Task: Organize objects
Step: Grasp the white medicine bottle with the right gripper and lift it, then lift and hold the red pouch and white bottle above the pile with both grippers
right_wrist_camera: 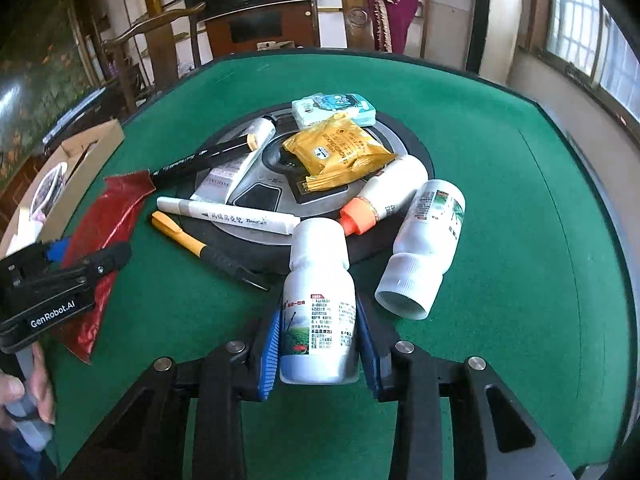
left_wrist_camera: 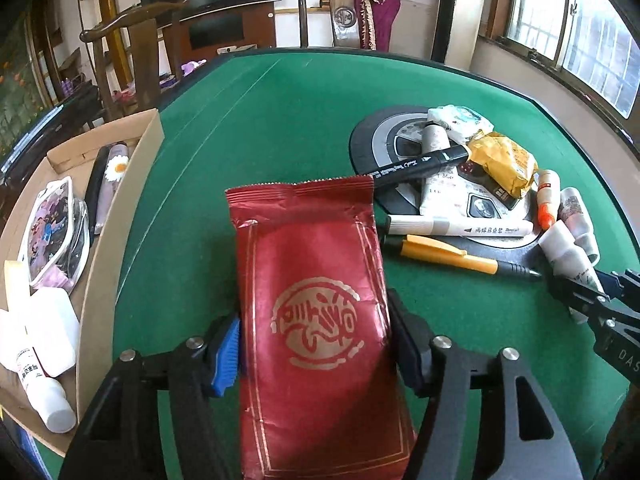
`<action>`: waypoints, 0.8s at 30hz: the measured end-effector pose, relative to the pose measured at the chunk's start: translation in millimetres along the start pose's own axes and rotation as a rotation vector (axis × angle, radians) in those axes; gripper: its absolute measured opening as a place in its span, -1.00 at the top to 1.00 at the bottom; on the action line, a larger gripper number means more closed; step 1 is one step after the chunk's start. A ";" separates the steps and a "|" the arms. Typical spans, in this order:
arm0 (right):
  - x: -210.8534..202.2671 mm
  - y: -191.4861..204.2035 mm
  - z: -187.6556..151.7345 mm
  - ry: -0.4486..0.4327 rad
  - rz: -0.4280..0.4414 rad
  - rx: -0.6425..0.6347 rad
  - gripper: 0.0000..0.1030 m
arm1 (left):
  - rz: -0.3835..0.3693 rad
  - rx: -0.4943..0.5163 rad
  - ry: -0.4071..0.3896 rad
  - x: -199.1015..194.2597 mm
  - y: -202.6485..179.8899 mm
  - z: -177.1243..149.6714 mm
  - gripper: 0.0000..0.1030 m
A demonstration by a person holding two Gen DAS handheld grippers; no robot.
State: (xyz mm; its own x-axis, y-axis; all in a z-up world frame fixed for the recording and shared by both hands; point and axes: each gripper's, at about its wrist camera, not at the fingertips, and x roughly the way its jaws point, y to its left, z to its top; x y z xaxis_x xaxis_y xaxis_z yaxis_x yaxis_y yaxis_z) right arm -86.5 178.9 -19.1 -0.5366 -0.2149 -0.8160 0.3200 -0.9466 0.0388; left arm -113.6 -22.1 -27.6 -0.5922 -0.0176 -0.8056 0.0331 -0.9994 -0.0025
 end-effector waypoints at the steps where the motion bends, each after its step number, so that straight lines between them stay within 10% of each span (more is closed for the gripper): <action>1: -0.8 0.8 -1.0 -0.003 -0.011 -0.010 0.29 | -0.005 0.006 0.002 0.7 -0.9 0.4 -0.33; 7: -9.0 -11.6 -1.0 -0.032 0.009 0.047 0.30 | -0.016 0.018 0.031 6.2 -2.2 2.0 -0.76; 10: -19.8 -16.7 1.3 -0.069 0.024 0.078 0.29 | -0.010 0.002 -0.008 -0.6 -0.3 0.7 -0.06; 24: -55.2 8.7 8.6 -0.220 0.164 0.069 0.28 | -0.133 -0.046 -0.146 -25.9 6.3 3.9 0.08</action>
State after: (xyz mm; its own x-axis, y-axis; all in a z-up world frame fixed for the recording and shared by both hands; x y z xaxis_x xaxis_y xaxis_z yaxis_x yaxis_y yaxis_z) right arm -60.8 180.5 31.2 -0.6407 -0.4066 -0.6513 0.3666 -0.9073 0.2058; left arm -101.2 -28.0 -4.5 -0.7039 0.1077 -0.7021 -0.0187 -0.9909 -0.1333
